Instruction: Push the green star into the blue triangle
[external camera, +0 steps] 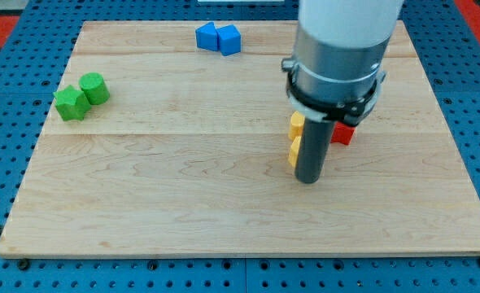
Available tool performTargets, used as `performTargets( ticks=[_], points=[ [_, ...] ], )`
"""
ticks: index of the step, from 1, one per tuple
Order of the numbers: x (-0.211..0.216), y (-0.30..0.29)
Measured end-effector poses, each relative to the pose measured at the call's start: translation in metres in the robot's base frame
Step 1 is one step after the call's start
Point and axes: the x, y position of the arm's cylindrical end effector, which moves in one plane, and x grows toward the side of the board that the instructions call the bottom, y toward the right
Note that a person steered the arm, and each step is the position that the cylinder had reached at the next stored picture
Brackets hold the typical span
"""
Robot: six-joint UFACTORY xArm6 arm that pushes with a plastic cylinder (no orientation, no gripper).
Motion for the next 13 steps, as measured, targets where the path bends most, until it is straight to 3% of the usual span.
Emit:
performTargets(
  ticks=[1,5,7,10,12,13],
  points=[
    [-0.017,0.032],
    [0.003,0.03],
    [0.034,-0.075],
    [0.029,-0.185],
    [-0.052,-0.364],
    [-0.086,-0.396]
  ],
)
